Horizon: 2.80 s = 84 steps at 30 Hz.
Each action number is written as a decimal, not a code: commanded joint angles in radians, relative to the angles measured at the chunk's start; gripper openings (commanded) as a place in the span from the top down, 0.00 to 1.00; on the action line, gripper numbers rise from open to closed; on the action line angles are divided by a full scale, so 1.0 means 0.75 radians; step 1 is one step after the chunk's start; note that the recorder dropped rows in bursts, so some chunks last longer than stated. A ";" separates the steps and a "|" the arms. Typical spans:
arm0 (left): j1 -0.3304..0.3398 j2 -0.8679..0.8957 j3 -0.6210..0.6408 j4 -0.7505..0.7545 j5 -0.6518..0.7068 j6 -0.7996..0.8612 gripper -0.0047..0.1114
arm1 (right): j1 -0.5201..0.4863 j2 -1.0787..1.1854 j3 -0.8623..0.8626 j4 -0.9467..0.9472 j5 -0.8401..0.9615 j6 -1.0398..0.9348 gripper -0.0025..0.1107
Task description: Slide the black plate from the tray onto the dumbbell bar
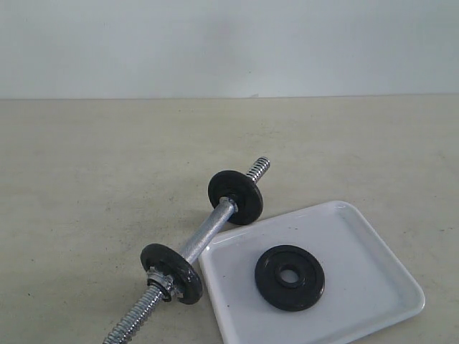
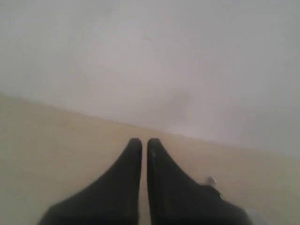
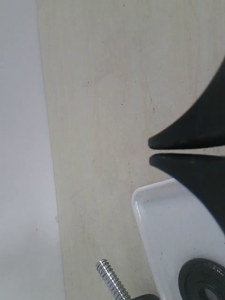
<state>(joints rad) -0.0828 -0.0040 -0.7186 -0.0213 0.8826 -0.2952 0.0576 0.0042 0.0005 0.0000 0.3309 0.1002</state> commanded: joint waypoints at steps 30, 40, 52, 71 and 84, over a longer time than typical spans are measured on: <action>0.004 0.005 -0.004 -1.105 -0.267 0.815 0.92 | -0.011 -0.006 -0.001 -0.011 -0.006 0.000 0.97; 0.004 0.005 -0.004 -1.104 -0.315 0.924 0.92 | -0.011 -0.006 -0.001 -0.011 -0.011 0.000 0.97; 0.004 0.005 -0.004 -1.102 -0.541 1.131 0.92 | -0.011 -0.006 -0.001 -0.011 -0.011 0.000 0.97; 0.004 0.005 -0.004 -0.692 -0.394 0.891 0.92 | -0.011 -0.006 -0.001 -0.011 -0.011 0.000 0.97; 0.004 0.005 -0.004 -0.563 -0.212 0.887 0.92 | -0.011 -0.006 -0.001 -0.011 -0.011 0.000 0.97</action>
<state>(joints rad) -0.0828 -0.0040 -0.7186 -0.4535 0.7032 0.3849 0.0576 0.0042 0.0005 -0.0056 0.3309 0.1022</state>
